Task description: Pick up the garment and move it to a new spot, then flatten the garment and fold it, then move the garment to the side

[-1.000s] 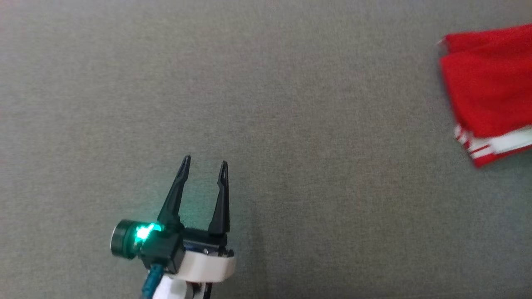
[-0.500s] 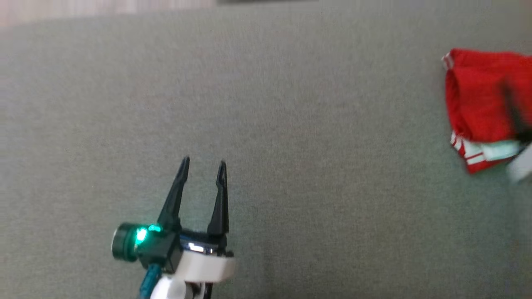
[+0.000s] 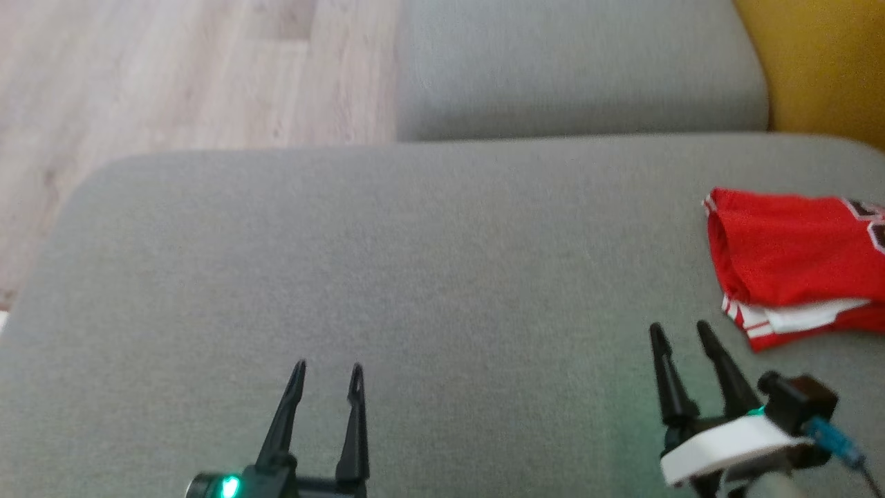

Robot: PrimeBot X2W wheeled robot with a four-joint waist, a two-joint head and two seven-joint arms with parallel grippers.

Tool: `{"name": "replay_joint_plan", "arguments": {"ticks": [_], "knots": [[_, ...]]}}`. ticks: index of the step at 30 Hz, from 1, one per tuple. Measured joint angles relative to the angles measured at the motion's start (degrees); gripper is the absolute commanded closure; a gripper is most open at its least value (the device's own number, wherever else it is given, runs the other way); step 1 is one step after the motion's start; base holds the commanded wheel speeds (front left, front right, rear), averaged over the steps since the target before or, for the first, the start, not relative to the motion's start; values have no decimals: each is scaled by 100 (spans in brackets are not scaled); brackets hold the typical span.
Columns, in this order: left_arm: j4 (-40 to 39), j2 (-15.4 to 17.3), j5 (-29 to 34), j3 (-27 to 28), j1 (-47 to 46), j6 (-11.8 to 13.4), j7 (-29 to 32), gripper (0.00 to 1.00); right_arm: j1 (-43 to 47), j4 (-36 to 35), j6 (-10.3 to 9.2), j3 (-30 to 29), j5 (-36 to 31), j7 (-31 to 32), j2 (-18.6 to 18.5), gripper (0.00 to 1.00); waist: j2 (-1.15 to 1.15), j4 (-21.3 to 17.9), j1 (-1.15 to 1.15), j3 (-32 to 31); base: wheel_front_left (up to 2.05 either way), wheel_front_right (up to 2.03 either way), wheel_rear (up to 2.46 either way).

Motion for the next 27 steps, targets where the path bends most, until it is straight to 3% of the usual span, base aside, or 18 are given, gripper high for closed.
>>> {"name": "replay_joint_plan", "arguments": {"ticks": [10, 22, 23, 27], "knots": [[-5, 16, 108, 136, 420, 136, 0, 0, 786, -623, 0, -523, -716, -189, 407, 0, 0, 135, 1, -413, 0, 0, 0], [20, 16, 148, 240, 455, 126, 0, 0, 1021, -800, 0, -561, -842, -189, 556, 0, 0, 44, 2, -440, 0, 0, 0], [101, 12, 141, 235, 458, 126, 9, 100, 1023, -730, 0, -554, -838, -185, 557, 100, 0, 41, 2, -440, 0, 0, 0], [464, 8, 140, 236, 584, 126, 36, 100, 1158, -331, 0, -519, -838, -178, 559, 100, 0, 37, 2, -439, 0, 0, 0]]}}
